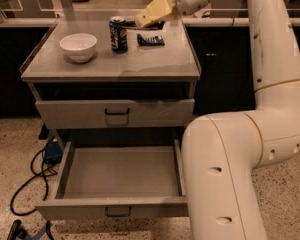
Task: Place rxbar chocolate into middle drawer
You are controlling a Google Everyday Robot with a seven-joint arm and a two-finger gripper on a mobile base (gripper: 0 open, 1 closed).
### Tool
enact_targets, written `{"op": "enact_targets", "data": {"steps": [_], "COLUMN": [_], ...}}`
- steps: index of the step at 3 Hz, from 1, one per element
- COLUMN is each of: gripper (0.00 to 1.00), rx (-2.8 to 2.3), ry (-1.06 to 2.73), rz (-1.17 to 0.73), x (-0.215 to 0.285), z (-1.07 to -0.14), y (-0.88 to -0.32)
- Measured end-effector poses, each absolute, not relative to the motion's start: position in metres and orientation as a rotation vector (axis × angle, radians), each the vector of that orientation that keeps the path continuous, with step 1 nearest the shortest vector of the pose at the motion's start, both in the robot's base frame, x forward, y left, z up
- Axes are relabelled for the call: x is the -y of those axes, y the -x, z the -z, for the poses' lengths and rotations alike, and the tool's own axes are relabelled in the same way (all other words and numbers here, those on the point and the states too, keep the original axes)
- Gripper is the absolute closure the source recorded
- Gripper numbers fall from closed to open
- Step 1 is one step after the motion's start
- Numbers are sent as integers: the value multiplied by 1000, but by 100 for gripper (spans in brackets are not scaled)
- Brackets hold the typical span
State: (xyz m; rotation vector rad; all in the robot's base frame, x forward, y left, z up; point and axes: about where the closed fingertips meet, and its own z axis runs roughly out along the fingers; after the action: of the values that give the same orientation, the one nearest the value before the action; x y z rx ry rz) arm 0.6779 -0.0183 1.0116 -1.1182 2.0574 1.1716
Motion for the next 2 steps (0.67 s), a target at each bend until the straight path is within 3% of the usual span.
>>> {"op": "enact_targets", "data": {"steps": [2], "gripper": [100], "rx": [-2069], "ry": [1046], "rz": [-1205], "x": [7], "z": [-1011], "y": [-691]}}
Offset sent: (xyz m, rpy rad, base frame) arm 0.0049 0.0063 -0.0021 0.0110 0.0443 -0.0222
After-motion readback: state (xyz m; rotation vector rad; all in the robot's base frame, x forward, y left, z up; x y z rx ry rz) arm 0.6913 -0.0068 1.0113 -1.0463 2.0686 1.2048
